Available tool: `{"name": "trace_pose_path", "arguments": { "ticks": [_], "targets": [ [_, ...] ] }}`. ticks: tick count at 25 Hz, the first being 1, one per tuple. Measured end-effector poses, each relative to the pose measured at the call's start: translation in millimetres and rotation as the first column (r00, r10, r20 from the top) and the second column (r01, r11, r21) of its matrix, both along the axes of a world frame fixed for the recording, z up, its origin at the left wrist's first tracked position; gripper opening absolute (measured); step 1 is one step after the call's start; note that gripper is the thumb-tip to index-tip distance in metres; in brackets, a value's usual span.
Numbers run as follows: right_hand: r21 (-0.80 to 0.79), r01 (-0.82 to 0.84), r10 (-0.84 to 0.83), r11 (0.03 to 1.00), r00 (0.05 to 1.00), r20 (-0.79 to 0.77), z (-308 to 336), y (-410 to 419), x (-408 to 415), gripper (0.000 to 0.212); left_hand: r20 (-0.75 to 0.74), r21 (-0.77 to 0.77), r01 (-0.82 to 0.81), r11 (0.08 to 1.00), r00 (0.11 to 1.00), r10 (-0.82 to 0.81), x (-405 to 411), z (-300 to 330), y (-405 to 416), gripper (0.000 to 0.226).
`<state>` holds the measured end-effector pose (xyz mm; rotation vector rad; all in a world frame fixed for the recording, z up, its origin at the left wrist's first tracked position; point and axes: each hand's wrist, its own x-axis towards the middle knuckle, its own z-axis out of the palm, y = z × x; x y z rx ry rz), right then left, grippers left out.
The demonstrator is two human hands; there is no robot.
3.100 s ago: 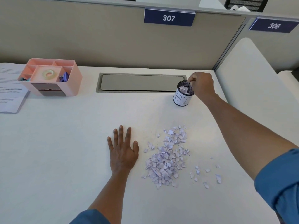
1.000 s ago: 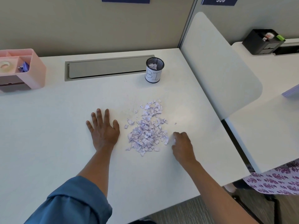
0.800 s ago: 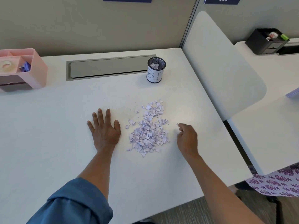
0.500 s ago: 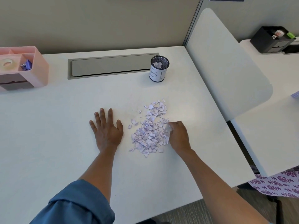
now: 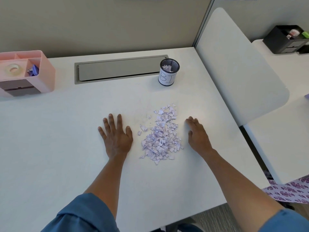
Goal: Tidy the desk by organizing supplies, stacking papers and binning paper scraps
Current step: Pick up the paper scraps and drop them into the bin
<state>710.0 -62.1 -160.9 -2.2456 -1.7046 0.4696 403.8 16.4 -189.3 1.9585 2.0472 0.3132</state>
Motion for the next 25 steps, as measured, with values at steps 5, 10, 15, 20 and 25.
{"name": "trace_pose_path", "arguments": {
  "ticks": [5, 10, 15, 20, 25],
  "targets": [
    [-0.022, -0.109, 0.109, 0.994, 0.994, 0.029, -13.2, 5.4, 15.5, 0.057, -0.033, -0.031, 0.011, 0.999, 0.999, -0.012, 0.3, 2.4, -0.2, 0.063],
    [0.011, -0.194, 0.190, 0.981, 0.969, 0.159, -23.3, 16.8, 22.0, 0.054, -0.023, -0.112, -0.069, 0.991, 0.997, 0.067, 23.4, 19.2, 5.6, 0.060],
    [-0.005, -0.215, 0.211, 0.977, 0.955, 0.211, -24.8, 29.2, 21.1, 0.061, 0.079, -0.119, 0.127, 0.985, 0.990, -0.118, 74.8, 42.0, -5.6, 0.055],
    [0.021, -0.200, 0.190, 0.980, 0.954, 0.232, -27.4, 30.9, 20.3, 0.060, 0.070, -0.087, 0.311, 0.947, 0.950, -0.305, 123.2, 52.7, 3.1, 0.063],
    [0.026, -0.193, 0.182, 0.981, 0.957, 0.225, -27.0, 30.6, 20.3, 0.060, -0.089, -0.139, 0.462, 0.876, 0.875, -0.476, 147.1, 52.2, 19.8, 0.060]
  ]
}}
